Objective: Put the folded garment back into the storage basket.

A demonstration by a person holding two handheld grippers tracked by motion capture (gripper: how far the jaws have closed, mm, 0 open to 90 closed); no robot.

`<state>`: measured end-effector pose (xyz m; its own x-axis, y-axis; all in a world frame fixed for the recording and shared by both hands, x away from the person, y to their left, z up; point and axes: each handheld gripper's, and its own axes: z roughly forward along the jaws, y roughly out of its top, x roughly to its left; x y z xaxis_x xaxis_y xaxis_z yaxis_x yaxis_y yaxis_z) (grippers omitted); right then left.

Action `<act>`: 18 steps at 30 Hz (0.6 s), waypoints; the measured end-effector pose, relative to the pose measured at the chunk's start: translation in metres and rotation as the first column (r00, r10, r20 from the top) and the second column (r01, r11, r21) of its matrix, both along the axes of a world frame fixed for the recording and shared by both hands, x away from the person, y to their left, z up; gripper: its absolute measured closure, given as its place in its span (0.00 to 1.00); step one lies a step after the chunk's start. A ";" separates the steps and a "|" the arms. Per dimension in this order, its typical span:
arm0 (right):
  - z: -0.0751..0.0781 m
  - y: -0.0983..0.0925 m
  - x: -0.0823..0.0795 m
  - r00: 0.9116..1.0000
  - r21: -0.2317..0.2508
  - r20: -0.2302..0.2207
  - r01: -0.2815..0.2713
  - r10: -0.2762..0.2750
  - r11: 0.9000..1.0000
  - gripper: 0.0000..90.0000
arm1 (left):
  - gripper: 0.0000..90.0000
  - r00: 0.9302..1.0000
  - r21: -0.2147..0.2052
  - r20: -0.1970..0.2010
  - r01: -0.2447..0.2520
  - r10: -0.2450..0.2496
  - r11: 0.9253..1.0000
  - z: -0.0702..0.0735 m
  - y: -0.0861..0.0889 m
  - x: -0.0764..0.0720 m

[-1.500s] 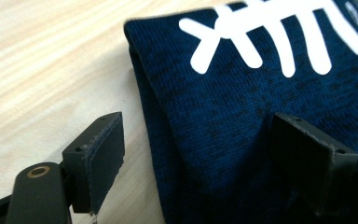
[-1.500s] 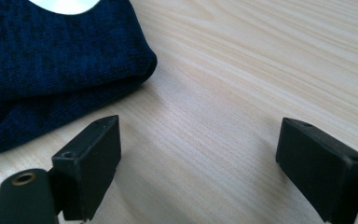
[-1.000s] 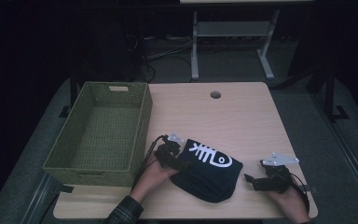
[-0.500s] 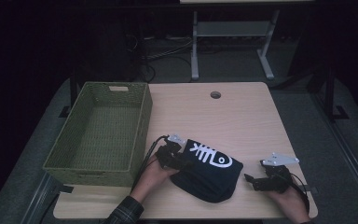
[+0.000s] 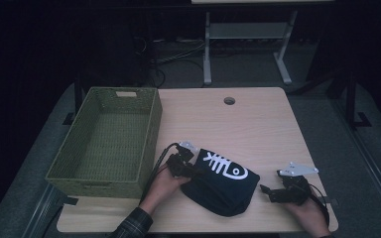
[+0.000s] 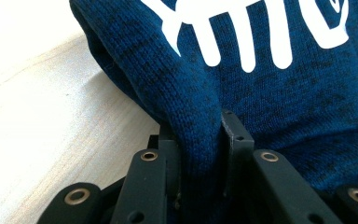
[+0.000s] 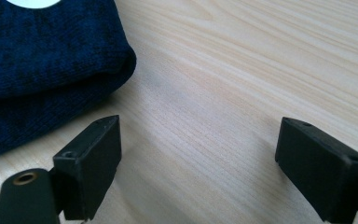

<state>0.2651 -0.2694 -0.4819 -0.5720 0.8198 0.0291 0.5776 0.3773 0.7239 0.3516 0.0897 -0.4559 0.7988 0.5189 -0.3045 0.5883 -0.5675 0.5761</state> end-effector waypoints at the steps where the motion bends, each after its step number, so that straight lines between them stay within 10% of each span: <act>1: 0.000 0.000 0.000 1.000 -0.001 0.001 -0.001 0.001 1.000 0.16 | 0.83 1.000 0.005 -0.002 0.002 -0.002 1.000 0.001 0.000 0.000; 18: 0.000 0.000 -0.001 1.000 0.003 -0.008 0.006 -0.006 1.000 0.16 | 0.84 0.999 0.005 -0.025 0.024 -0.024 1.000 0.050 -0.002 -0.001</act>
